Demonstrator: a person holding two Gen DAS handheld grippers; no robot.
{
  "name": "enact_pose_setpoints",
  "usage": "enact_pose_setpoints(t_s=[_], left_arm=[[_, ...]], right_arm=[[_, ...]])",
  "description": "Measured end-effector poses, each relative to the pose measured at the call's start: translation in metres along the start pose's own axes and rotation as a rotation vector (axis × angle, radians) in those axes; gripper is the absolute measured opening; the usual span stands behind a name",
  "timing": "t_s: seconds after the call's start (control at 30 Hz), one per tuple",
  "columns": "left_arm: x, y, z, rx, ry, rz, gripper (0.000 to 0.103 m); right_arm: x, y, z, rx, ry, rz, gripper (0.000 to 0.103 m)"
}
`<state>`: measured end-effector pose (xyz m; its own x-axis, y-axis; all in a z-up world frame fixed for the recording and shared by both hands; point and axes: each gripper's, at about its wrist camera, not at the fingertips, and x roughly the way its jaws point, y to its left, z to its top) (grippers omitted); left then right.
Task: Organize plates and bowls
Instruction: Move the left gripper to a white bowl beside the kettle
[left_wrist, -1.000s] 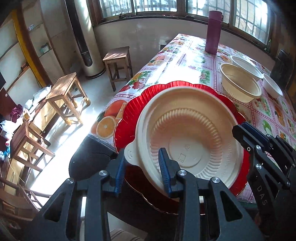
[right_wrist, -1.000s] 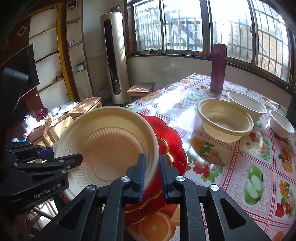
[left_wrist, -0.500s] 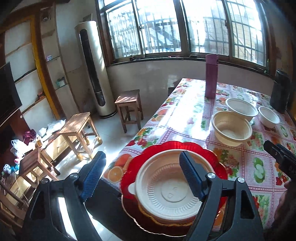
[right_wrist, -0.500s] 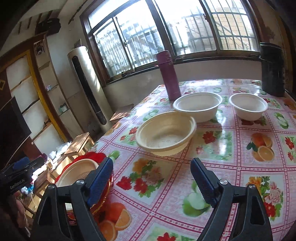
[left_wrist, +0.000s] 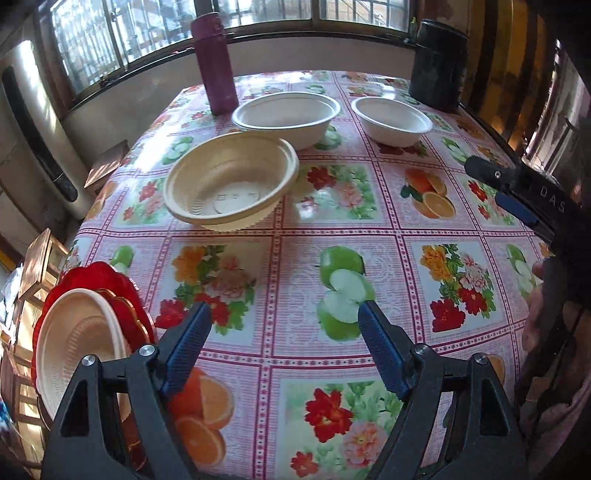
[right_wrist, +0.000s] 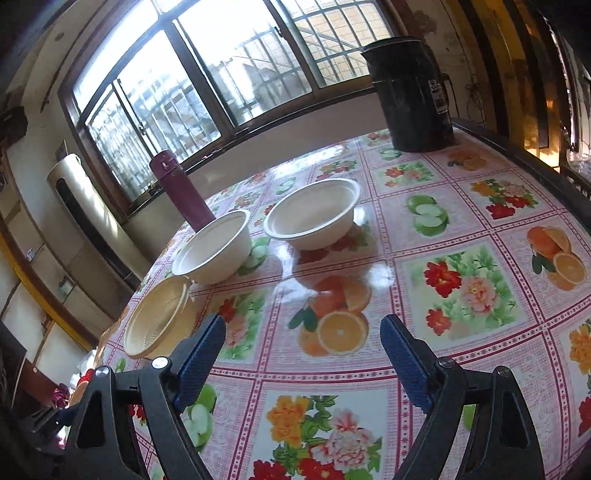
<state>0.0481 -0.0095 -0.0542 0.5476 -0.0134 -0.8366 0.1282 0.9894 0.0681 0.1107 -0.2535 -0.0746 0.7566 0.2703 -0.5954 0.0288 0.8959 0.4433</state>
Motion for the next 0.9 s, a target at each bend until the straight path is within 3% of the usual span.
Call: enact_pose_setpoints(t_s=[0.13, 0.37, 0.43, 0.53, 0.7, 0.9], left_arm=[[0.009, -0.023, 0.034, 0.0, -0.002, -0.022, 0.082], [0.035, -0.04, 0.118, 0.0, 0.001, -0.016, 0.082], [0.047, -0.043, 0.14, -0.002, 0.033, -0.031, 0.082], [0.065, -0.043, 0.167, -0.04, 0.102, -0.115, 0.082], [0.094, -0.045, 0.189, -0.186, 0.211, -0.196, 0.082], [0.118, -0.057, 0.207, -0.237, 0.228, -0.151, 0.082]], right_arm=[[0.0, -0.017, 0.022, 0.003, -0.026, -0.03, 0.087], [0.015, -0.041, 0.077, 0.09, -0.08, 0.018, 0.087], [0.027, -0.046, 0.092, 0.105, -0.079, 0.052, 0.087], [0.051, -0.056, 0.109, 0.163, -0.054, 0.106, 0.087], [0.091, -0.077, 0.122, 0.308, -0.005, 0.215, 0.087], [0.124, -0.089, 0.12, 0.383, 0.042, 0.286, 0.089]])
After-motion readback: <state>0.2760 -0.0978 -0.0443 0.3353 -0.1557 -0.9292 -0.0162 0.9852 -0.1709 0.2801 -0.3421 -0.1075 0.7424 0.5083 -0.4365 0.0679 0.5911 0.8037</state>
